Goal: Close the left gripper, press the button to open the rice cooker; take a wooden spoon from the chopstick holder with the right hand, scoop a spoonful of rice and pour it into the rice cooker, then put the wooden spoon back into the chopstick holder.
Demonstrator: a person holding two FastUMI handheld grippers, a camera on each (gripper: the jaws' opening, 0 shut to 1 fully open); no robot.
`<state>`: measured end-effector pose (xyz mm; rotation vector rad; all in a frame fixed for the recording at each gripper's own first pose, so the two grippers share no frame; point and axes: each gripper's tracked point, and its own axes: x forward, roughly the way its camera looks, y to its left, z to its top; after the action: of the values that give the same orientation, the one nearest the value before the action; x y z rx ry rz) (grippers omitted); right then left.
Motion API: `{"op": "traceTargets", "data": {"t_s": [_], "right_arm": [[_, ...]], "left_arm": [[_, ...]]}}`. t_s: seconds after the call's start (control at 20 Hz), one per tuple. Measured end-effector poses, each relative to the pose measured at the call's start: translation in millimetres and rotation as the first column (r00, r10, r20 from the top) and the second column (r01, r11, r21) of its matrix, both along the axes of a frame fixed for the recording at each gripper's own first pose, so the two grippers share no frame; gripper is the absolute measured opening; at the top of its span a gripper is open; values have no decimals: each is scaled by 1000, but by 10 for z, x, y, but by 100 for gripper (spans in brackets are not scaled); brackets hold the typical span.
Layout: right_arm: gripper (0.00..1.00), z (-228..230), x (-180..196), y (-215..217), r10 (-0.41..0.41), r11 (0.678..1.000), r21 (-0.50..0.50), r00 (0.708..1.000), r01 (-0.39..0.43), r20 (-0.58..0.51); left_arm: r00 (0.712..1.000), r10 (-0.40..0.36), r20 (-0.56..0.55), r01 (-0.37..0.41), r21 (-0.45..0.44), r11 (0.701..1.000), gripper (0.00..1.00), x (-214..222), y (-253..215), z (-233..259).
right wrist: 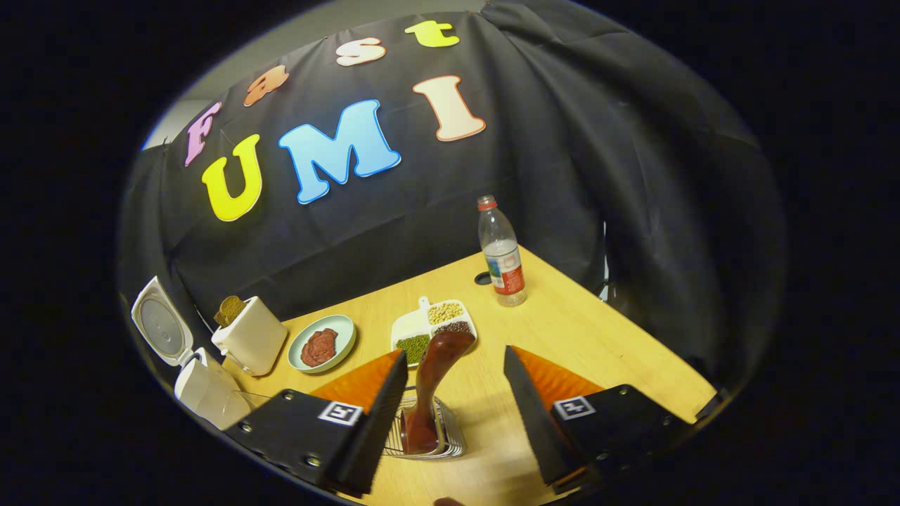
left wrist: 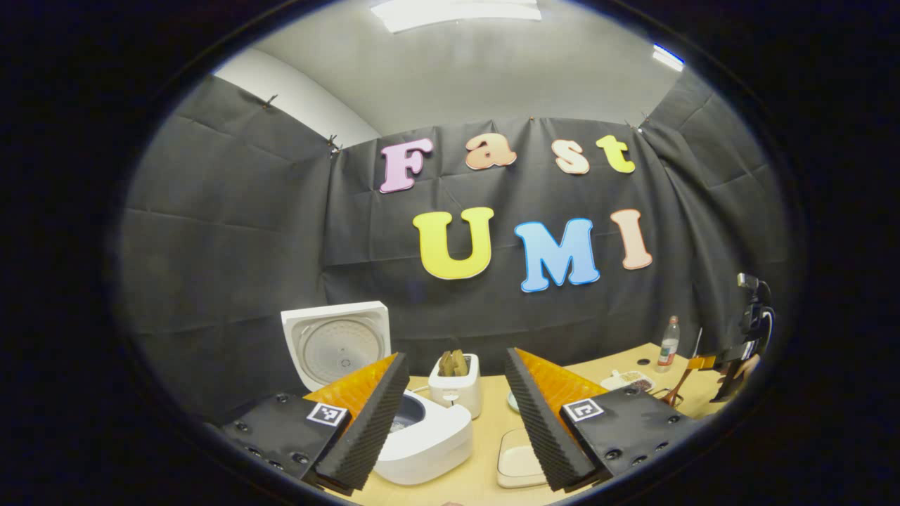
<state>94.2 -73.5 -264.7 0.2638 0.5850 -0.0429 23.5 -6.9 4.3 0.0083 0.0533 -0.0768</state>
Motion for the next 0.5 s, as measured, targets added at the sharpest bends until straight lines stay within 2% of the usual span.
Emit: {"op": "traceTargets", "data": {"t_s": [0.05, 0.1, 0.15, 0.2, 0.3, 0.5], "right_arm": [[94, 99, -19, -39, 6, 999, -41, 1000, -5, 23], [98, 246, -56, -64, 16, 996, -86, 999, -12, 46], [98, 379, -56, -79, 28, 992, -129, 997, -19, 70], [98, 537, -76, -81, 40, 986, -165, 995, -24, 96], [98, 854, -100, -37, 56, 978, -209, 988, -25, 147], [98, 1359, -171, 191, 73, 980, -196, 967, -24, 244]], "left_arm": [[1000, -7, 4, 7, -9, 1000, 95, 28, -3, 3], [1000, -13, 6, 13, -15, 1000, 95, 58, 2, -1], [1000, -16, 9, 17, -21, 1000, 95, 89, 20, 3], [1000, -19, 9, 20, -26, 999, 100, 113, 35, -5], [1000, -19, 10, 19, -37, 999, 100, 196, 96, -21], [1000, 9, 20, -8, -45, 999, 97, 412, 346, 28]]}}
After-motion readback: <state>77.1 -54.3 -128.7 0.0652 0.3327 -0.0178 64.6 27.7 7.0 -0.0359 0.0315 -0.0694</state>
